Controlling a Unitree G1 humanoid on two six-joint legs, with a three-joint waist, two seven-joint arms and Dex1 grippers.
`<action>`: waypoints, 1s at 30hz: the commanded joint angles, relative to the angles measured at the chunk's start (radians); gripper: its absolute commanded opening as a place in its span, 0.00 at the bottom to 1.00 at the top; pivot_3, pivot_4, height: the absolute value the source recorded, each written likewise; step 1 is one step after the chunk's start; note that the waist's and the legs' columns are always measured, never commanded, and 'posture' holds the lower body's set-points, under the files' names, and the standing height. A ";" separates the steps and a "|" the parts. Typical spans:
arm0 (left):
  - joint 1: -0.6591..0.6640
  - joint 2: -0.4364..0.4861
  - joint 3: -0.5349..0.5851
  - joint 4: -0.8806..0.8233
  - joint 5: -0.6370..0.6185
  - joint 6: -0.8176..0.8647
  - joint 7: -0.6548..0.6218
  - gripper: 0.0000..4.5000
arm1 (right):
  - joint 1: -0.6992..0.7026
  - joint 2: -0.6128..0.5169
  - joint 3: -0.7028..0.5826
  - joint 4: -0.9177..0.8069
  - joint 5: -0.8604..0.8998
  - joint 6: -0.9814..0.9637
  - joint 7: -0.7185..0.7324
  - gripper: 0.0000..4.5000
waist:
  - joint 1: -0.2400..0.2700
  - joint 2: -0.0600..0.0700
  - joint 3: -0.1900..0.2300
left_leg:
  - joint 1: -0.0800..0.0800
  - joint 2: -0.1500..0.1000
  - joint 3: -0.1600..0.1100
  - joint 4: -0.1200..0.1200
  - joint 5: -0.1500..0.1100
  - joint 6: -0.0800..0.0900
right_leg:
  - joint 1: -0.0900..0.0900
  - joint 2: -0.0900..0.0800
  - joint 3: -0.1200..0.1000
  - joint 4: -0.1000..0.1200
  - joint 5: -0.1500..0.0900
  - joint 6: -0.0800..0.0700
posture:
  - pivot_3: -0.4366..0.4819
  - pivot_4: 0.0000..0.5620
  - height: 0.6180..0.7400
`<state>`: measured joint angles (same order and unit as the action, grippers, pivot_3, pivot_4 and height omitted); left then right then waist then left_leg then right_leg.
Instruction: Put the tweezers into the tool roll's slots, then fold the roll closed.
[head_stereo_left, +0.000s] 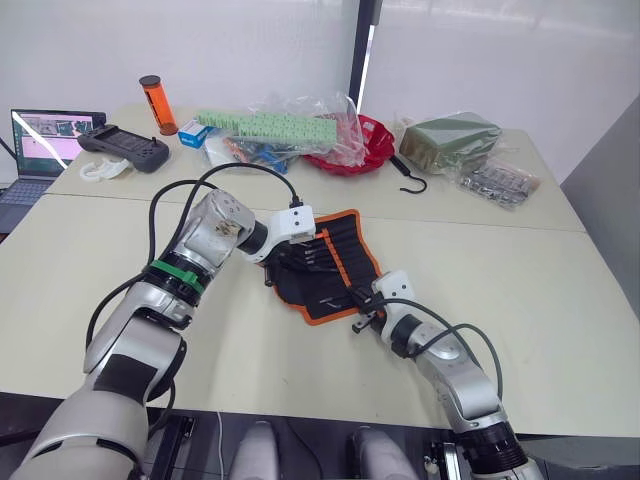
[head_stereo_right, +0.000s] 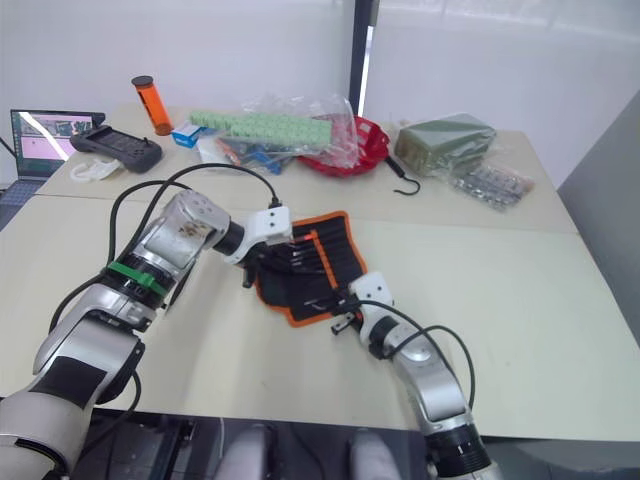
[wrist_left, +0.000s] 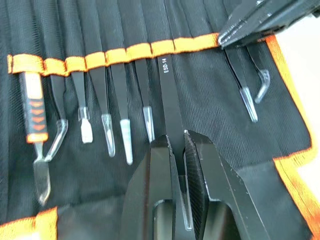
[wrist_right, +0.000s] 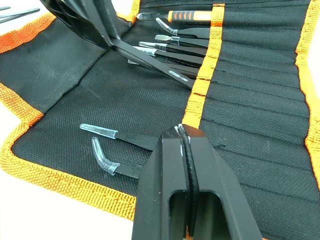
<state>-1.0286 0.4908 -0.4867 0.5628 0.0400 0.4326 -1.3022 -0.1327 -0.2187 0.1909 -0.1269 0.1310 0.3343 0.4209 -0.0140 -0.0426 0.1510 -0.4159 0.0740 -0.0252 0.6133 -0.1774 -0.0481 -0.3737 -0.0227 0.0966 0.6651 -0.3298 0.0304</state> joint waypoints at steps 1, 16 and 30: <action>-0.034 -0.036 0.025 0.024 0.010 -0.020 0.015 0.00 | 0.033 -0.012 -0.007 0.052 -0.022 0.056 -0.023 0.00 | 0.000 0.000 0.000 | 0.000 0.000 0.000 0.000 0.000 0.000 | 0.000 0.000 0.000 0.000 0.000 0.000 | 0.48 0.27 0.99; -0.080 -0.223 0.080 0.239 0.038 -0.128 0.133 0.00 | 0.046 -0.009 -0.007 0.035 -0.017 0.063 -0.037 0.00 | 0.003 0.000 0.000 | -0.001 -0.005 -0.004 0.002 0.000 0.000 | 0.003 -0.002 0.001 0.000 -0.001 0.004 | 0.48 0.27 0.99; -0.085 -0.260 0.131 0.285 0.051 -0.169 0.163 0.28 | 0.052 -0.007 0.006 0.034 -0.016 0.063 -0.035 0.00 | 0.003 0.000 0.000 | -0.001 -0.006 -0.005 0.003 0.000 0.000 | 0.005 -0.002 0.001 0.000 -0.001 0.004 | 0.48 0.27 0.99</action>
<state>-1.0856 0.2354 -0.3854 0.8841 0.1118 0.2435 -1.1415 -0.1148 -0.2178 0.1868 -0.1447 0.1310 0.3414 0.3892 -0.0113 -0.0425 0.1509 -0.4169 0.0677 -0.0306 0.6166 -0.1771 -0.0477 -0.3690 -0.0248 0.0978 0.6654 -0.3309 0.0349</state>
